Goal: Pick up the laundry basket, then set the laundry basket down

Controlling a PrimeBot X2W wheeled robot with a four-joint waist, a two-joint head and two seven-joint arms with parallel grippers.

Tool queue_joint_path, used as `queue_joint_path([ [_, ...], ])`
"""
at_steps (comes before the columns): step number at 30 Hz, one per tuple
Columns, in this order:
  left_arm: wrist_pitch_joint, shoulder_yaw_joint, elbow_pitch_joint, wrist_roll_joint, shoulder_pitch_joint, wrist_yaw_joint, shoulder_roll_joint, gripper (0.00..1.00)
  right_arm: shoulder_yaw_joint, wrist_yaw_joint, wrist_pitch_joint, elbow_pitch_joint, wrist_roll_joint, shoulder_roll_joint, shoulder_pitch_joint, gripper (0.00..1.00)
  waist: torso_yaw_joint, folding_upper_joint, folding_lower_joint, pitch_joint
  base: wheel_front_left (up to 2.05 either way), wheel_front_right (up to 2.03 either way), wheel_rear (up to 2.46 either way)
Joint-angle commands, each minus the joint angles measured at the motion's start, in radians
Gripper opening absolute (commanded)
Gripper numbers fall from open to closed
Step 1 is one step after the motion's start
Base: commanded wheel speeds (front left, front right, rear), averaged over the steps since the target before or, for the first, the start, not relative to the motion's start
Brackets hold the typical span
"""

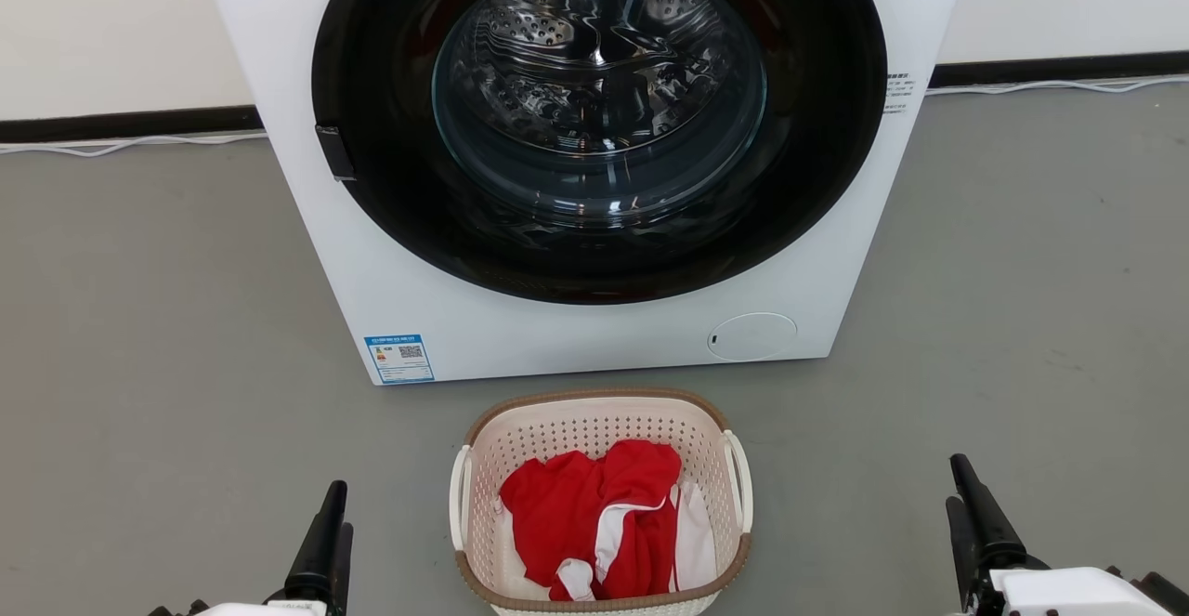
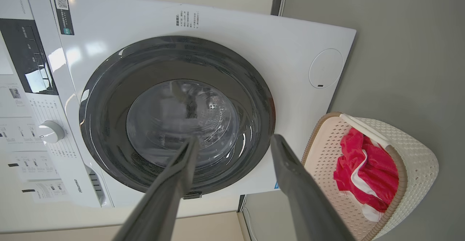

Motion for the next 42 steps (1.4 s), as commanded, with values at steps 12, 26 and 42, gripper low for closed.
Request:
queue_joint_path([
  [12,-0.042,-0.016,-0.043,0.187,-0.036,0.024,0.008,1.00,0.024,0.003,-0.045,-0.056,-0.245,-0.011,-0.035,1.00,0.000,0.0000,-0.0003,-0.001,0.00,0.00,0.00],
  [26,-0.084,-0.027,-0.038,0.419,-0.037,0.027,0.011,1.00,0.057,0.004,-0.086,-0.064,-0.485,-0.012,-0.046,1.00,0.000,0.0000,-0.0003,-0.004,0.00,0.00,0.00],
  [42,-0.128,-0.022,-0.041,0.626,-0.043,0.020,0.013,1.00,0.084,0.005,-0.130,-0.064,-0.685,-0.016,-0.053,1.00,0.000,0.0000,-0.0003,-0.005,0.00,0.00,0.00],
])
